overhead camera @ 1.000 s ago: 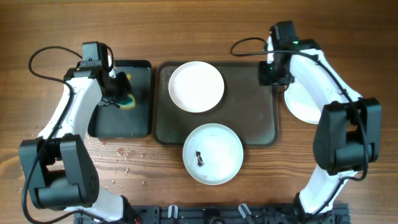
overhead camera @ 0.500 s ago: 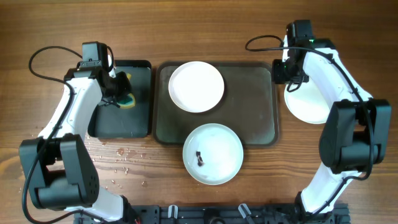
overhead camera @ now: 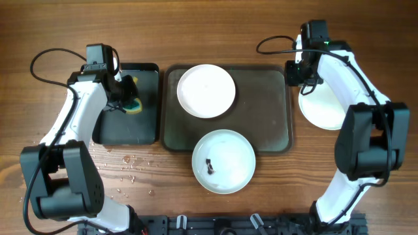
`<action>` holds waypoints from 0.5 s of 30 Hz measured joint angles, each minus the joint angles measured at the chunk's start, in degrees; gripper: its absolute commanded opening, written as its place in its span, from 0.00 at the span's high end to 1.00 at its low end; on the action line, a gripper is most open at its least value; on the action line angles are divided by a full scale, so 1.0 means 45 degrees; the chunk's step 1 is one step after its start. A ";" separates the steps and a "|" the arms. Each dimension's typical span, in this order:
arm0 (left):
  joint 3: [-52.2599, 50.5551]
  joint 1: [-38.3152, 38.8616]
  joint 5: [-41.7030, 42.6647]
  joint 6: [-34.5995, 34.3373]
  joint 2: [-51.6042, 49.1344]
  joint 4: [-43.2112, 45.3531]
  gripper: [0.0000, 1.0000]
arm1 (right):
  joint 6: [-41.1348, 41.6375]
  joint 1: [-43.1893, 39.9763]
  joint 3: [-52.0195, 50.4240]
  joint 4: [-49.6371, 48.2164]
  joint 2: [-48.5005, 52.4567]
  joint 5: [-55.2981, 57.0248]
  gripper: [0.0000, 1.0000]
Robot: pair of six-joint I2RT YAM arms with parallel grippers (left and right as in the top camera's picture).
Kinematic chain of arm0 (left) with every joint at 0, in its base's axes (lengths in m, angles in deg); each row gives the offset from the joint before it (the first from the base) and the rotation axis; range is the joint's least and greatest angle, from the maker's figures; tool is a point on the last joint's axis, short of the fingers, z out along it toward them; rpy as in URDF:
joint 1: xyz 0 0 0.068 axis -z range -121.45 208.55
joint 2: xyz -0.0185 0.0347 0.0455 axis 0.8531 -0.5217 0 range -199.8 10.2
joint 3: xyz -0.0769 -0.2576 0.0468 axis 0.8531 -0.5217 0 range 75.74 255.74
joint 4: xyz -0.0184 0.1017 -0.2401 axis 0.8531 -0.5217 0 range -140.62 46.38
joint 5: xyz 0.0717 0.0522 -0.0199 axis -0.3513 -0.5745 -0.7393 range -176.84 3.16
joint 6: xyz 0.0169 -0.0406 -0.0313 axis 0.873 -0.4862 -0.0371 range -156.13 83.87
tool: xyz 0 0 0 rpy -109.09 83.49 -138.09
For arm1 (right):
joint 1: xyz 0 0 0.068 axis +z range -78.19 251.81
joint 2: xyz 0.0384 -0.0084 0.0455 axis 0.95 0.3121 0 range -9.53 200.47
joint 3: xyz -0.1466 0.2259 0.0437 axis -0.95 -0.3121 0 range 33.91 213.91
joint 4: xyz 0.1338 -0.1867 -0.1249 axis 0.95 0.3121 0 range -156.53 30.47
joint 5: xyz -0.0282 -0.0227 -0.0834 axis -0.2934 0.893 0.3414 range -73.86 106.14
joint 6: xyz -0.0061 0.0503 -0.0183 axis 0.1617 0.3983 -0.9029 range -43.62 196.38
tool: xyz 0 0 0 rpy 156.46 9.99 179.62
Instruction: Clean dirty plates on tray and stack at the side
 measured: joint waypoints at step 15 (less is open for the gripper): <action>0.0000 0.0000 0.0000 0.0005 0.0000 -0.0005 0.96 | -0.0121 0.0000 -0.0471 -0.1005 0.0515 -0.0568 0.78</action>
